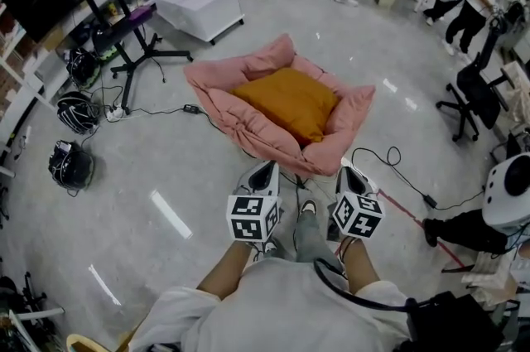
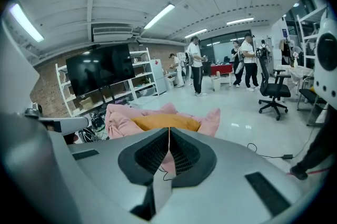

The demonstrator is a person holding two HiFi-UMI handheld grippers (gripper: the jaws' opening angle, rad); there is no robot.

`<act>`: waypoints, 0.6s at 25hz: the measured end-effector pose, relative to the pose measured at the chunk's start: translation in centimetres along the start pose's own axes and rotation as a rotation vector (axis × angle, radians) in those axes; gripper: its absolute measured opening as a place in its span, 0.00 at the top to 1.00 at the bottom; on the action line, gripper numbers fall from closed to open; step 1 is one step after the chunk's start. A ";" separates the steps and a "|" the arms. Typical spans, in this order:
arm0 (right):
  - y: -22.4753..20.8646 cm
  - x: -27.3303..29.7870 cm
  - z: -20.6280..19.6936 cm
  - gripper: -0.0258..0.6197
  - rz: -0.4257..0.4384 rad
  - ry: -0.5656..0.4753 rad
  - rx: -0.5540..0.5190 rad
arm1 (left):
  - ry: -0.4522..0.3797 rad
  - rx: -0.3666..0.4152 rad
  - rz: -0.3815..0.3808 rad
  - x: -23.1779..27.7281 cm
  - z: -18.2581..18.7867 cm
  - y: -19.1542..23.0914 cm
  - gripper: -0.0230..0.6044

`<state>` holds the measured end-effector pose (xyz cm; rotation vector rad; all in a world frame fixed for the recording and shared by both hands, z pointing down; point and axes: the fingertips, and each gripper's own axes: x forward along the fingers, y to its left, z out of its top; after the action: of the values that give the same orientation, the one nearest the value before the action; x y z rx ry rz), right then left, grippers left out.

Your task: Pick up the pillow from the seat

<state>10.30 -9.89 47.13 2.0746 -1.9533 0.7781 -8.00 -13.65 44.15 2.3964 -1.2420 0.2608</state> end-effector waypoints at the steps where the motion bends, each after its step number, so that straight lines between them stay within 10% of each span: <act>1: -0.1 0.7 0.4 0.91 0.003 -0.002 0.002 | -0.003 -0.002 0.007 0.5 0.4 0.4 0.95; 15: -5.5 12.7 7.4 0.91 0.107 0.029 0.001 | 0.003 0.012 0.105 12.8 5.5 0.8 0.95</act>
<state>17.34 -23.90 48.24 1.9611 -2.0633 0.8246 -1.37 -26.00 44.00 2.3432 -1.3706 0.3049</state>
